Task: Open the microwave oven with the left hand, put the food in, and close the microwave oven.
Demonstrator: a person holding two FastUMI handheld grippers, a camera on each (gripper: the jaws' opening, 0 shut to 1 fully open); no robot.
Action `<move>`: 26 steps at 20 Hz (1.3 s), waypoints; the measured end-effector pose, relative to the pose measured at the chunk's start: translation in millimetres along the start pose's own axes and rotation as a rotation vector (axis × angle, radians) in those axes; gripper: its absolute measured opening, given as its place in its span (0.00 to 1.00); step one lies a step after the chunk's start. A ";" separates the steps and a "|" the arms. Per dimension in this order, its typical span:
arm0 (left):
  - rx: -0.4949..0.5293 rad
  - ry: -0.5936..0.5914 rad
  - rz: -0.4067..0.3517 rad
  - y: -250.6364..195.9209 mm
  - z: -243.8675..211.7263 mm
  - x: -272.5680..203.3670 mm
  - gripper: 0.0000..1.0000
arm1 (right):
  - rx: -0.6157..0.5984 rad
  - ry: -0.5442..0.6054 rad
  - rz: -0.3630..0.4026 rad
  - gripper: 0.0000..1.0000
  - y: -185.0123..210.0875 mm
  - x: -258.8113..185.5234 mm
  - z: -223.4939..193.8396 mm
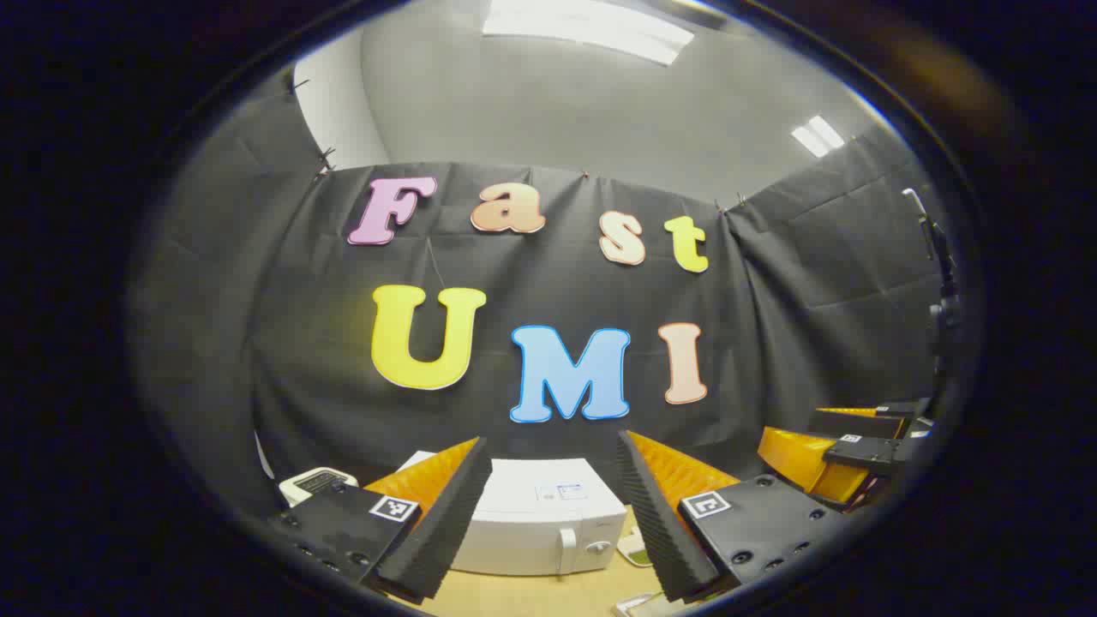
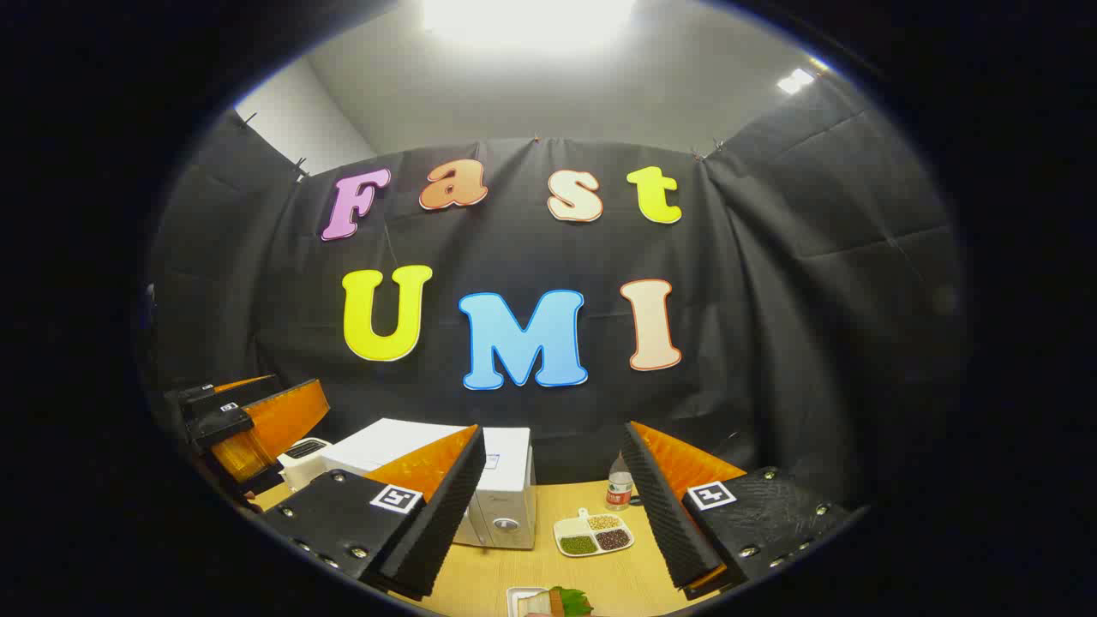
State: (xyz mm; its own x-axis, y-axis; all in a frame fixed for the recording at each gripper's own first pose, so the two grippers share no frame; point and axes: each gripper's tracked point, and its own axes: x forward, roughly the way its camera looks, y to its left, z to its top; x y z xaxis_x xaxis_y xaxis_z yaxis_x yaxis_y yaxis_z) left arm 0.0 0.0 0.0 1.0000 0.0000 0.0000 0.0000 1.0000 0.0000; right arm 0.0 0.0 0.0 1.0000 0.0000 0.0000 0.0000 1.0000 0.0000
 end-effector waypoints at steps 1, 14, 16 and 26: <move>0.003 0.003 -0.003 -0.4 -3.3 0.2 0.96 | -0.002 0.003 -0.006 0.96 -0.8 -0.2 -1.6; 0.019 0.087 0.019 -9.6 -81.6 23.3 0.95 | -0.020 -0.011 0.027 0.96 -4.5 9.3 -6.4; 0.013 0.132 0.003 -19.3 -114.9 35.1 0.96 | -0.022 -0.015 0.024 0.96 -11.2 13.1 -6.1; 0.025 0.408 0.003 -41.3 -286.7 119.6 0.96 | -0.048 0.063 -0.048 0.96 -66.6 16.2 -28.0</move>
State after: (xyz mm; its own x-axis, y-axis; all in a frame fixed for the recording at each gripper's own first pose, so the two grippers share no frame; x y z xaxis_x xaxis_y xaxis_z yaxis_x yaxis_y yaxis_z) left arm 119.6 -41.3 -286.7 0.9181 0.0081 -0.3963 0.0020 0.9997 0.0251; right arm 16.2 -66.6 -28.0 0.9969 -0.0498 -0.0613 0.0468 0.9977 -0.0493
